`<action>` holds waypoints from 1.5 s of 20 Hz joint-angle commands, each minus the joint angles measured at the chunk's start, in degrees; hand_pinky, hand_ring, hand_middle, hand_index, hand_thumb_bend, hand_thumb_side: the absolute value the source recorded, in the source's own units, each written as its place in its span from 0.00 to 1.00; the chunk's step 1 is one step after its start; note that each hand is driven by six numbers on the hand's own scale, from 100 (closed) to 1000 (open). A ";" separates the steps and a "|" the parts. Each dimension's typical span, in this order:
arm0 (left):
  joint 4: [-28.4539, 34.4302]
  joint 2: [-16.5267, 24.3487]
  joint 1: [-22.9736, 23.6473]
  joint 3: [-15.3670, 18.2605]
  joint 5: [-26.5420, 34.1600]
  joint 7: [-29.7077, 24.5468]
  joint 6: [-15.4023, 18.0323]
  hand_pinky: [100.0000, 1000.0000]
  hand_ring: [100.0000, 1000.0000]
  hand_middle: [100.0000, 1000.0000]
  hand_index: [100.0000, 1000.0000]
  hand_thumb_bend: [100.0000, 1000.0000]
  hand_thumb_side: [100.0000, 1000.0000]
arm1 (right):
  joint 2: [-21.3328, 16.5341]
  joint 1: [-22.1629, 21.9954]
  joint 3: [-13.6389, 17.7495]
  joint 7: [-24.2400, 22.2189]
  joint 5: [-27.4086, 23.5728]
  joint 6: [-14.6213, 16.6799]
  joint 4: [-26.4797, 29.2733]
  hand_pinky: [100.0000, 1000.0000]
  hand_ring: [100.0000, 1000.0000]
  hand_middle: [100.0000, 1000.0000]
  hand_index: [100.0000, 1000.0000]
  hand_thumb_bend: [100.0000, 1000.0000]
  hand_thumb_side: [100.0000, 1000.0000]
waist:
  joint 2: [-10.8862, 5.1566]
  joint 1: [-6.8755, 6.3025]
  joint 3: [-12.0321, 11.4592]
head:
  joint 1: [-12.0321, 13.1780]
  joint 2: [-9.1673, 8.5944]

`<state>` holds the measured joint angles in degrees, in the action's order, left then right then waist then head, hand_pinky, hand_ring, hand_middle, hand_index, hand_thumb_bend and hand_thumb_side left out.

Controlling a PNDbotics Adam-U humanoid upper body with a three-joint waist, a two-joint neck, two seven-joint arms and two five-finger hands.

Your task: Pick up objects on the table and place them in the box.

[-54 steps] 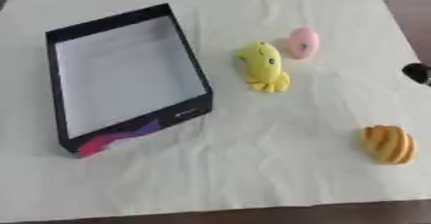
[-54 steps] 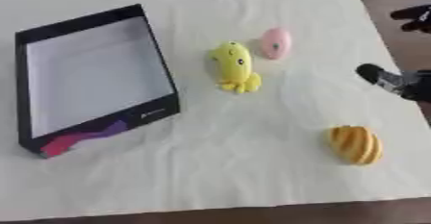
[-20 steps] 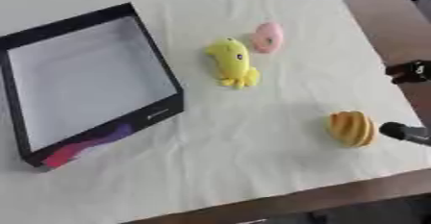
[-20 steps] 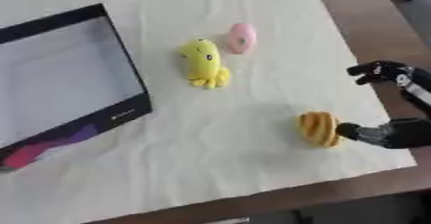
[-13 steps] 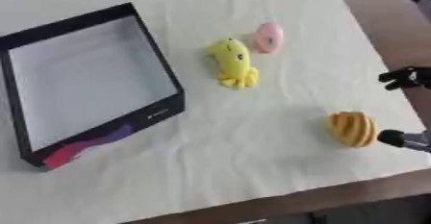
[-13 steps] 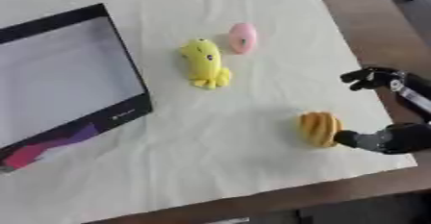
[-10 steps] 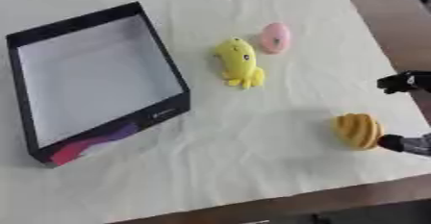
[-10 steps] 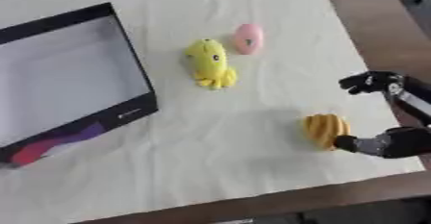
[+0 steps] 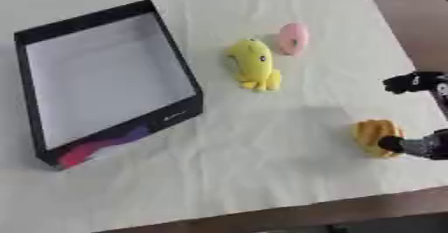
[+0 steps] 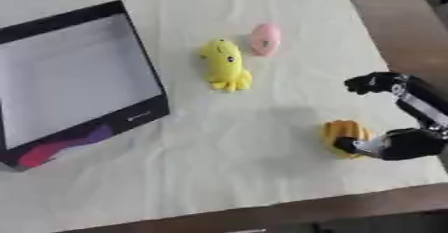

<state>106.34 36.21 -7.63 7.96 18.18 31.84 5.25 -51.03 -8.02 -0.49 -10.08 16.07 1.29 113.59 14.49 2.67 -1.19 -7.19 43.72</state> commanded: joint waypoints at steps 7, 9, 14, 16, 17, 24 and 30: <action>0.77 0.72 -0.63 0.37 0.36 -0.47 0.38 0.77 0.85 0.91 0.91 0.37 0.68 | -0.10 1.10 -1.40 -1.73 6.13 -2.80 1.00 0.83 0.77 0.73 0.83 0.60 0.53 | 0.53 -0.57 -0.28 | -0.69 0.40; 0.79 0.72 -0.56 0.42 0.37 -0.53 0.47 0.77 0.85 0.91 0.91 0.37 0.68 | -0.35 1.12 -1.36 -2.20 7.14 -3.36 1.00 0.83 0.77 0.72 0.83 0.59 0.54 | 0.54 -0.57 -0.28 | -0.70 0.40; 0.74 0.53 -0.38 0.45 0.43 -0.55 0.61 0.77 0.85 0.91 0.91 0.36 0.68 | -0.35 0.50 -0.97 -2.08 9.21 -5.40 1.00 0.83 0.78 0.72 0.83 0.58 0.54 | 0.63 -0.47 -0.31 | -0.71 0.40; 0.75 0.48 -0.32 0.50 0.44 -0.56 0.67 0.77 0.85 0.91 0.90 0.36 0.68 | -0.32 0.16 -0.95 -2.20 9.63 -5.83 1.00 0.83 0.78 0.72 0.83 0.58 0.54 | 0.67 -0.45 -0.34 | -0.67 0.40; 0.77 0.47 -0.30 0.54 0.44 -0.56 0.71 0.76 0.85 0.91 0.90 0.36 0.68 | -0.33 0.00 -0.91 -2.28 9.79 -5.98 1.00 0.83 0.78 0.71 0.83 0.57 0.54 | 0.69 -0.44 -0.35 | -0.64 0.40; 0.89 0.36 -0.17 0.64 0.48 -0.60 1.00 0.76 0.85 0.90 0.90 0.36 0.68 | -0.54 -1.52 -0.24 -3.00 11.68 -7.35 1.00 0.83 0.78 0.71 0.83 0.56 0.54 | 0.86 -0.48 -0.26 | -0.54 0.40; 0.95 0.24 -0.16 0.75 0.52 -0.55 1.17 0.76 0.85 0.90 0.90 0.36 0.67 | -0.65 -2.23 0.22 -4.42 12.93 -8.56 1.00 0.82 0.78 0.71 0.83 0.55 0.54 | 1.08 -0.61 -0.21 | -0.62 0.40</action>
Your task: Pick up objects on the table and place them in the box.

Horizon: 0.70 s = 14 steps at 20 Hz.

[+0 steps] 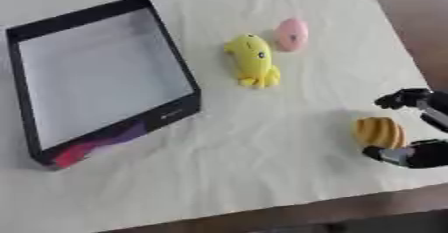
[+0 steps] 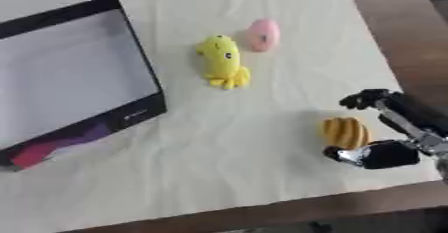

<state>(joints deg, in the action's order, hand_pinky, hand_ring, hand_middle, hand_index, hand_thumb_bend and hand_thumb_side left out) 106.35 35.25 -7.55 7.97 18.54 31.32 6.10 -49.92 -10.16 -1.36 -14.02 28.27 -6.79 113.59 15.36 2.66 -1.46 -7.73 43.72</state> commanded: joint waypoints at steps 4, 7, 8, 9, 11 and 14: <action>1.00 1.09 -0.25 0.71 0.21 -0.03 0.39 0.76 0.85 0.90 0.90 0.35 0.67 | -1.77 -0.12 1.23 -0.94 1.51 -1.52 1.00 0.82 0.78 0.71 0.83 0.54 0.53 | 0.29 -0.67 0.04 | -0.13 0.40; 1.00 0.93 -0.25 0.68 0.25 -0.01 0.43 0.76 0.85 0.90 0.89 0.35 0.67 | -1.77 0.06 1.10 -1.15 2.07 -2.67 1.00 0.82 0.77 0.71 0.83 0.53 0.52 | 0.34 -0.75 -0.04 | -0.25 0.40; 1.00 0.88 -0.22 0.66 0.25 -0.03 0.45 0.76 0.85 0.90 0.89 0.35 0.67 | -1.78 0.16 0.98 -1.32 2.16 -2.87 1.00 0.82 0.77 0.71 0.83 0.52 0.51 | 0.36 -0.78 -0.07 | -0.32 0.40; 1.01 0.85 -0.20 0.66 0.25 -0.05 0.48 0.76 0.85 0.90 0.89 0.35 0.67 | -1.82 0.26 0.87 -1.53 2.19 -3.00 1.00 0.82 0.77 0.71 0.83 0.52 0.50 | 0.39 -0.80 -0.10 | -0.39 0.40; 1.04 0.78 -0.16 0.73 0.27 -0.01 0.59 0.76 0.85 0.90 0.89 0.35 0.67 | -2.00 0.45 0.72 -1.96 2.35 -3.14 1.00 0.80 0.76 0.69 0.82 0.50 0.47 | 0.46 -0.85 -0.17 | -0.54 0.40; 1.10 0.71 -0.13 0.81 0.31 0.09 0.77 0.76 0.85 0.90 0.89 0.35 0.67 | -2.31 0.78 0.63 -2.40 2.94 -3.45 1.00 0.79 0.75 0.67 0.81 0.46 0.40 | 0.54 -0.88 -0.25 | -0.59 0.40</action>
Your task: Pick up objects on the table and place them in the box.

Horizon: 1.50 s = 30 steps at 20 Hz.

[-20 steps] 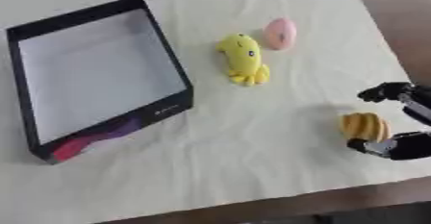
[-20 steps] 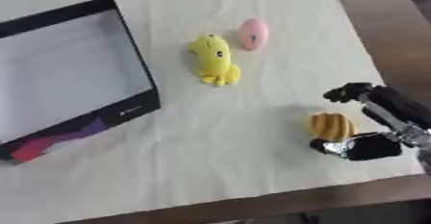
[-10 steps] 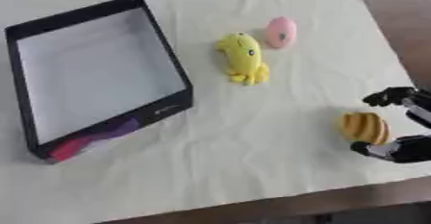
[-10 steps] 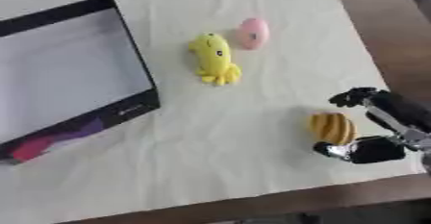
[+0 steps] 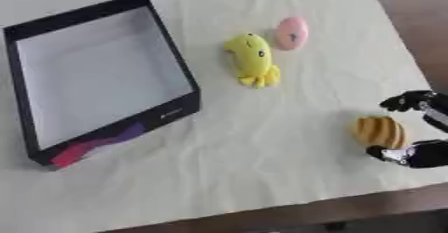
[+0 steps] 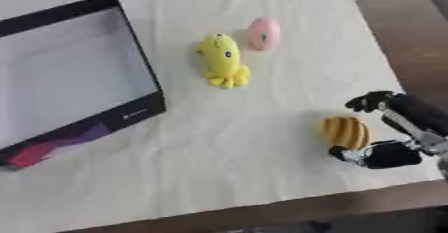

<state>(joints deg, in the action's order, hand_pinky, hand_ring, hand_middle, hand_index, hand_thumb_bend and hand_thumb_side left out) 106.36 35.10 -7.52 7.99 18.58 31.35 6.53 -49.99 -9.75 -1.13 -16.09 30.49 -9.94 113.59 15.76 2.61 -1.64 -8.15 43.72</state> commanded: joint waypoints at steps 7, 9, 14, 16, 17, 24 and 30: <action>1.29 0.72 -0.16 0.89 0.29 0.00 0.78 0.76 0.85 0.90 0.88 0.35 0.66 | -2.89 1.03 -0.14 -2.59 3.66 0.18 1.00 0.77 0.73 0.65 0.79 0.42 0.29 | 0.20 -0.83 -0.28 | -0.43 0.40; 1.31 0.65 -0.13 0.91 0.29 -0.02 0.84 0.76 0.85 0.89 0.88 0.35 0.66 | -3.07 1.21 -0.26 -3.26 4.40 0.10 1.00 0.77 0.73 0.65 0.79 0.41 0.27 | 0.20 -0.85 -0.36 | -0.53 0.40; 1.45 0.55 -0.10 0.90 0.25 -0.06 1.00 0.76 0.84 0.89 0.87 0.35 0.65 | -3.48 1.54 -0.34 -4.51 6.47 -0.79 1.00 0.77 0.73 0.65 0.79 0.41 0.29 | 0.16 -0.89 -0.67 | -0.95 0.40; 1.52 0.55 -0.08 0.96 0.20 -0.02 1.08 0.76 0.84 0.89 0.87 0.35 0.65 | -3.50 1.64 -0.43 -4.98 7.15 -1.03 1.00 0.77 0.73 0.65 0.79 0.42 0.31 | 0.11 -0.88 -0.81 | -1.12 0.40; 1.52 0.54 -0.07 0.99 0.17 0.02 1.09 0.75 0.84 0.89 0.87 0.35 0.65 | -3.51 1.66 -0.51 -5.26 7.38 -1.06 1.00 0.77 0.72 0.65 0.78 0.42 0.31 | 0.09 -0.87 -0.86 | -1.20 0.40; 1.51 0.34 -0.06 0.91 0.20 -0.04 1.07 0.75 0.84 0.88 0.86 0.35 0.65 | -3.51 1.97 -1.45 -6.81 8.86 -1.47 1.00 0.76 0.72 0.65 0.77 0.42 0.30 | 0.16 -0.95 -1.26 | -1.88 0.40; 1.66 0.34 -0.03 1.07 0.19 0.05 1.29 0.75 0.84 0.88 0.86 0.35 0.65 | -3.59 2.31 -1.77 -7.54 10.04 -3.80 1.00 0.74 0.70 0.62 0.75 0.40 0.23 | 0.30 -1.10 -1.32 | -2.19 0.40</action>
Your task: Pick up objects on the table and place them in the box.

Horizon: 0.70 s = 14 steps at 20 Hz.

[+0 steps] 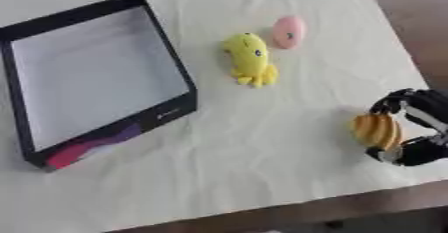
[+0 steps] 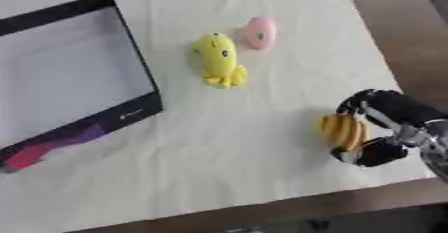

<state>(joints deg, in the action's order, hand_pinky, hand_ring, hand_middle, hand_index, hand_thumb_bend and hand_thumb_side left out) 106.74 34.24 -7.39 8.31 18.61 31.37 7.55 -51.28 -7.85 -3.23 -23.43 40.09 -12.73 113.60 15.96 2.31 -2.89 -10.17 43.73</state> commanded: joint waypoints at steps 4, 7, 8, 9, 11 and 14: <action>1.36 1.13 -0.18 0.76 0.13 -0.01 0.37 0.75 0.84 0.87 0.85 0.35 0.65 | -1.90 -0.34 0.39 1.08 0.60 -1.40 1.00 0.71 0.66 0.58 0.72 0.36 0.12 | 0.15 -0.85 0.04 | -0.21 0.39; 1.39 1.08 -0.09 0.83 0.08 0.05 0.45 0.75 0.84 0.87 0.85 0.35 0.65 | -1.58 -1.18 0.64 3.10 1.20 -1.64 1.00 0.68 0.63 0.55 0.70 0.33 0.00 | 0.14 -0.83 0.03 | -0.43 0.39; 1.41 1.07 -0.09 0.86 0.06 0.07 0.49 0.75 0.84 0.87 0.85 0.35 0.64 | -1.60 -1.20 0.64 3.63 1.26 -1.73 1.00 0.67 0.61 0.54 0.69 0.32 0.00 | 0.13 -0.82 0.02 | -0.48 0.39; 1.45 1.06 -0.10 0.89 0.05 0.10 0.53 0.75 0.83 0.87 0.85 0.35 0.64 | -1.62 -1.11 0.67 4.25 1.25 -1.89 1.00 0.66 0.61 0.54 0.68 0.33 0.00 | 0.12 -0.81 0.01 | -0.52 0.39; 1.51 1.04 -0.09 0.89 0.02 0.10 0.58 0.75 0.83 0.87 0.84 0.35 0.64 | -1.64 -1.00 0.61 5.35 1.21 -2.02 1.00 0.65 0.59 0.52 0.68 0.32 0.00 | 0.09 -0.78 -0.04 | -0.66 0.39; 1.54 1.00 -0.01 0.96 -0.03 0.13 0.61 0.75 0.83 0.87 0.84 0.35 0.64 | -1.53 -1.01 0.46 6.51 0.89 -1.84 1.00 0.64 0.58 0.51 0.67 0.30 0.00 | 0.05 -0.74 -0.10 | -0.84 0.39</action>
<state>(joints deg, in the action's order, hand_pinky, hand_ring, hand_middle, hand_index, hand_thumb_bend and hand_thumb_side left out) 107.10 34.23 -7.23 8.36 18.60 31.53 7.86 -51.28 -8.93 -3.23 -17.58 40.98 -14.58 113.99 15.96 2.31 -2.91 -10.76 43.73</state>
